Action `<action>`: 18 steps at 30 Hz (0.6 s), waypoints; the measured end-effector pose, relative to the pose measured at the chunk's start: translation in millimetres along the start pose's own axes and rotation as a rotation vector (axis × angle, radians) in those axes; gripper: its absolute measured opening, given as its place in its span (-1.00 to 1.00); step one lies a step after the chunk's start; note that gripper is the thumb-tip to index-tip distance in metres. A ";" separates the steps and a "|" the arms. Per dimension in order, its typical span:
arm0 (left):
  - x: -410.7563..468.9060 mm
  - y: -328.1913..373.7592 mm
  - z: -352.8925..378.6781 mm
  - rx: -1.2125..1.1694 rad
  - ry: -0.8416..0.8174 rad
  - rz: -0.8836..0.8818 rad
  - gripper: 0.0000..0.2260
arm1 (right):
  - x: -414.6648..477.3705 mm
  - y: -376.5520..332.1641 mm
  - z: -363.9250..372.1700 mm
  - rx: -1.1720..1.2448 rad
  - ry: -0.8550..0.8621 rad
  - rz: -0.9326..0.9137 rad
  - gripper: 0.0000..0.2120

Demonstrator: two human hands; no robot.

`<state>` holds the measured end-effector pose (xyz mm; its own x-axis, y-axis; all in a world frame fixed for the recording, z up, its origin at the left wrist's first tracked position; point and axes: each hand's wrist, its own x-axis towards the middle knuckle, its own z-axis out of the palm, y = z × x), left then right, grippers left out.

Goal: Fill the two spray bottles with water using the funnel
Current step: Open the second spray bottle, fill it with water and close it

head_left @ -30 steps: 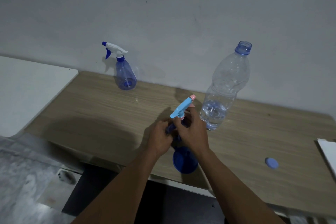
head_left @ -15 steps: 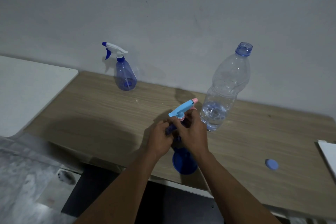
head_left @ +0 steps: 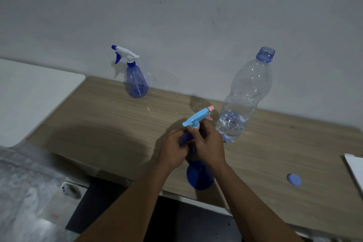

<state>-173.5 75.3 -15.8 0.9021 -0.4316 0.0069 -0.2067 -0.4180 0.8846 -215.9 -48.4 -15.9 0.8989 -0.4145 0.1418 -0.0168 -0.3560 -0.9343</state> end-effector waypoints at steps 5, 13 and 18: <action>12.7 -4.1 -12.8 0.065 -0.179 -0.029 -0.75 | 2.8 -0.5 -1.7 0.033 -0.123 0.001 -0.93; 11.1 -4.2 -11.6 0.145 -0.072 -0.011 -0.77 | 5.2 -2.0 2.9 -0.015 -0.050 0.044 -0.93; 7.2 -1.6 -10.0 0.183 -0.025 -0.074 -0.73 | -4.4 -8.0 12.9 0.133 0.067 0.103 -0.63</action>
<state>-162.9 80.8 -12.5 0.9079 -0.4134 -0.0688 -0.2078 -0.5866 0.7828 -214.1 -32.9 -13.2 0.8640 -0.4997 0.0607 -0.0448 -0.1964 -0.9795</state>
